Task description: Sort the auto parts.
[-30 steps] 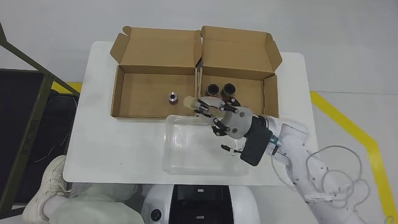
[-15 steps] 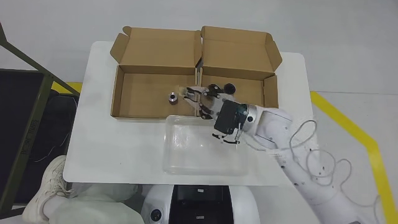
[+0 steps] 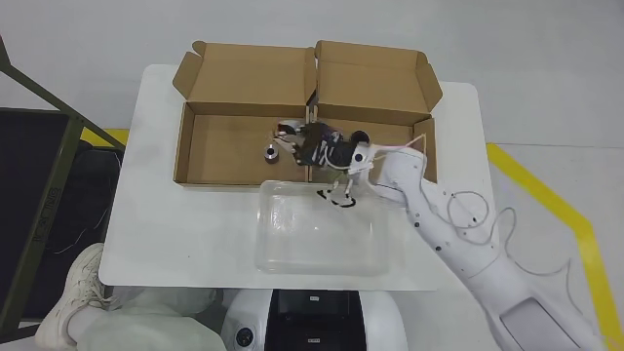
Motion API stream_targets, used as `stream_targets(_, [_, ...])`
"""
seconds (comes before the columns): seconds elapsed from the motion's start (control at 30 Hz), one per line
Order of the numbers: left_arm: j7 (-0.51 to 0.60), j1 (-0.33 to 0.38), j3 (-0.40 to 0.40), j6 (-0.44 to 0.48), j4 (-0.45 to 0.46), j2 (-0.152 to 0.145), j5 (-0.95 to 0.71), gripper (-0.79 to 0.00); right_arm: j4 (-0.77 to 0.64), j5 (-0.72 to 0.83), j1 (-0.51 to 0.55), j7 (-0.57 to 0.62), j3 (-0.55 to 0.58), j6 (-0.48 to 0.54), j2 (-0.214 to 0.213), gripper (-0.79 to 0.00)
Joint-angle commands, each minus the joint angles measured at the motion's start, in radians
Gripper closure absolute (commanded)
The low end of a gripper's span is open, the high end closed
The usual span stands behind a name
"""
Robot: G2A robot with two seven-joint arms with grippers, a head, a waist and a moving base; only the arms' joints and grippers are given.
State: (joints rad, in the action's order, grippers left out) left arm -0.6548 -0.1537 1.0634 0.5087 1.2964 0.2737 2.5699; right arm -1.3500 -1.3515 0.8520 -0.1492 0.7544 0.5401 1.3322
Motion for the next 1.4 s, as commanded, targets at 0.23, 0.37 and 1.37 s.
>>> stream_targets(0.23, [0.000, 0.000, 0.000, 0.000, 0.000, 0.000, 0.000, -0.785, 0.284, 0.093, -0.141, 0.018, -0.102, -0.024, 0.084, 0.000])
stream_targets(0.37, [0.000, 0.000, 0.000, 0.000, 0.000, 0.000, 0.000, -0.785, 0.379, 0.113, -0.188, 0.039, -0.132, -0.036, 0.118, 0.000])
stream_targets(1.37, [0.000, 0.000, 0.000, 0.000, 0.000, 0.000, 0.000, -0.785, 0.739, 0.147, -0.317, 0.106, -0.241, -0.052, 0.303, 0.000])
